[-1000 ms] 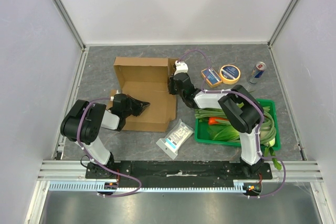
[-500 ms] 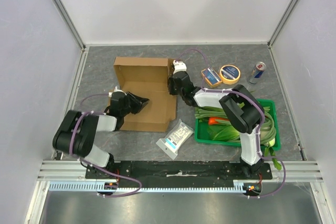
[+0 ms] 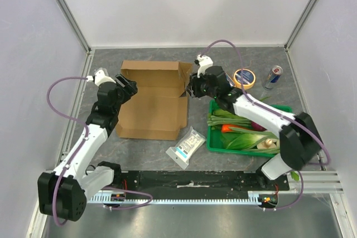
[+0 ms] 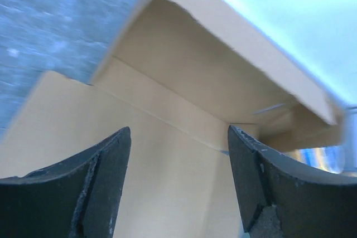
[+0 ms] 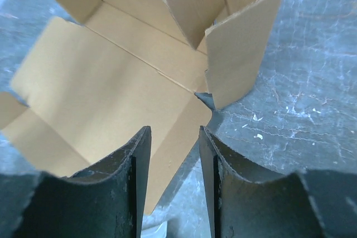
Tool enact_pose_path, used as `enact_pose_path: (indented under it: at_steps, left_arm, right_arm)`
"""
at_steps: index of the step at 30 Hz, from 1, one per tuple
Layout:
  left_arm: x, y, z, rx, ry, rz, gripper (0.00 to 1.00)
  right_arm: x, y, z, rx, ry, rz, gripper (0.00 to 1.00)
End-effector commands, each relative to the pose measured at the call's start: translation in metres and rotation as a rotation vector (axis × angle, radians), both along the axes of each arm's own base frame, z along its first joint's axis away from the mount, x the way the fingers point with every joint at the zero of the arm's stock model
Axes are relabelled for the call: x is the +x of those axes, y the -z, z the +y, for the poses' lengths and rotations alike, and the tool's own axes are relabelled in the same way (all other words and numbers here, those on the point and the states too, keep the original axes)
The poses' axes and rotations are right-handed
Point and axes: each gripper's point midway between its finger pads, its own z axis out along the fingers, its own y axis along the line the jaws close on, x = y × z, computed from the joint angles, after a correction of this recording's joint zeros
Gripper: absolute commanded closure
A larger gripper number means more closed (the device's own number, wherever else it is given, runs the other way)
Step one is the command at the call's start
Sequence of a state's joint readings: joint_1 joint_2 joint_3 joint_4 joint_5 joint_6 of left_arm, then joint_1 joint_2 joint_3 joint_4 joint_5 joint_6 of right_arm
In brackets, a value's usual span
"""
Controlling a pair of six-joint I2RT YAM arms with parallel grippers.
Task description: Fold the paper box
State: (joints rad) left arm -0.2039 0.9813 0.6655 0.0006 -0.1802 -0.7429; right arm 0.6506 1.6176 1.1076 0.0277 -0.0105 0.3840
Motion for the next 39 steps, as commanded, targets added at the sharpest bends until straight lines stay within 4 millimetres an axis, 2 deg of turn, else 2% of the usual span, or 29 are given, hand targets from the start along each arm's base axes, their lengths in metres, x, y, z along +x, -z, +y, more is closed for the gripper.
enact_pose_path:
  at_steps: [1, 2, 5, 7, 9, 12, 14, 15, 16, 18, 20, 23, 25, 28, 30, 31, 32, 33, 34, 36, 37, 38, 39]
  left_arm:
    - [0.004, 0.021, 0.049, 0.366, -0.048, 0.139, 0.21]
    - [0.009, 0.020, 0.050, 0.406, -0.019, 0.129, 0.20]
    - [0.028, 0.029, 0.056, 0.549, 0.089, 0.120, 0.19]
    - [0.038, 0.031, 0.061, 0.586, 0.131, 0.099, 0.19]
    - [0.055, 0.031, 0.058, 0.605, 0.173, 0.030, 0.19]
    - [0.075, 0.055, 0.063, 0.648, 0.217, 0.047, 0.22]
    - [0.086, 0.059, 0.060, 0.632, 0.252, 0.040, 0.27]
    - [0.093, 0.063, 0.056, 0.625, 0.270, 0.025, 0.27]
    - [0.096, 0.066, 0.063, 0.616, 0.268, 0.018, 0.28]
    - [0.102, 0.077, 0.061, 0.638, 0.308, 0.026, 0.30]
    - [0.106, 0.078, 0.062, 0.639, 0.300, 0.024, 0.32]
    - [0.114, 0.078, 0.067, 0.651, 0.286, 0.015, 0.32]
    - [0.119, 0.077, 0.065, 0.654, 0.307, -0.001, 0.34]
    - [0.123, 0.081, 0.068, 0.656, 0.303, -0.002, 0.37]
    - [0.124, 0.083, 0.069, 0.649, 0.314, -0.005, 0.42]
    - [0.125, 0.084, 0.070, 0.647, 0.311, -0.003, 0.48]
    - [0.126, 0.084, 0.072, 0.648, 0.305, -0.004, 0.51]
    - [0.125, 0.085, 0.072, 0.648, 0.309, -0.007, 0.54]
    - [0.125, 0.085, 0.072, 0.648, 0.309, -0.009, 0.59]
    - [0.127, 0.085, 0.073, 0.650, 0.304, -0.005, 0.62]
    - [0.127, 0.084, 0.074, 0.650, 0.300, -0.007, 0.65]
    - [0.127, 0.084, 0.074, 0.651, 0.295, -0.005, 0.66]
    - [0.127, 0.083, 0.075, 0.651, 0.291, -0.007, 0.67]
  right_arm:
    - [-0.028, -0.042, -0.015, 0.078, -0.058, -0.024, 0.51]
    - [-0.034, -0.055, -0.020, 0.105, -0.061, -0.040, 0.50]
    - [-0.042, -0.071, -0.029, 0.126, -0.059, -0.072, 0.49]
    - [-0.043, -0.068, -0.035, 0.116, -0.047, -0.077, 0.47]
    - [-0.043, -0.066, -0.038, 0.115, -0.046, -0.069, 0.48]
    - [-0.036, -0.062, -0.043, 0.119, -0.026, -0.057, 0.47]
    - [-0.030, -0.059, -0.044, 0.136, -0.027, -0.041, 0.47]
    - [-0.025, -0.057, -0.048, 0.138, -0.013, -0.036, 0.47]
    - [-0.022, -0.057, -0.049, 0.142, -0.010, -0.035, 0.47]
    - [-0.013, -0.062, -0.048, 0.153, -0.028, -0.057, 0.47]
    - [-0.003, -0.063, -0.045, 0.128, -0.051, -0.089, 0.46]
    - [0.013, -0.060, -0.050, 0.076, -0.051, -0.144, 0.39]
    - [0.027, -0.056, -0.061, 0.057, -0.020, -0.170, 0.32]
    - [0.054, -0.043, -0.079, 0.034, 0.041, -0.163, 0.30]
    - [0.068, -0.036, -0.078, 0.018, -0.012, -0.192, 0.28]
    - [0.065, -0.029, -0.066, 0.035, -0.107, -0.196, 0.26]
    - [0.067, -0.033, -0.060, 0.049, -0.169, -0.237, 0.23]
    - [0.068, -0.032, -0.060, 0.044, -0.245, -0.257, 0.21]
    - [0.063, -0.022, -0.051, 0.066, -0.342, -0.230, 0.21]
    - [0.067, -0.034, -0.049, 0.116, -0.420, -0.287, 0.18]
    - [0.067, -0.028, -0.047, 0.139, -0.453, -0.290, 0.17]
    - [0.061, -0.041, -0.039, 0.183, -0.550, -0.332, 0.15]
    - [0.063, -0.044, -0.037, 0.195, -0.576, -0.346, 0.14]
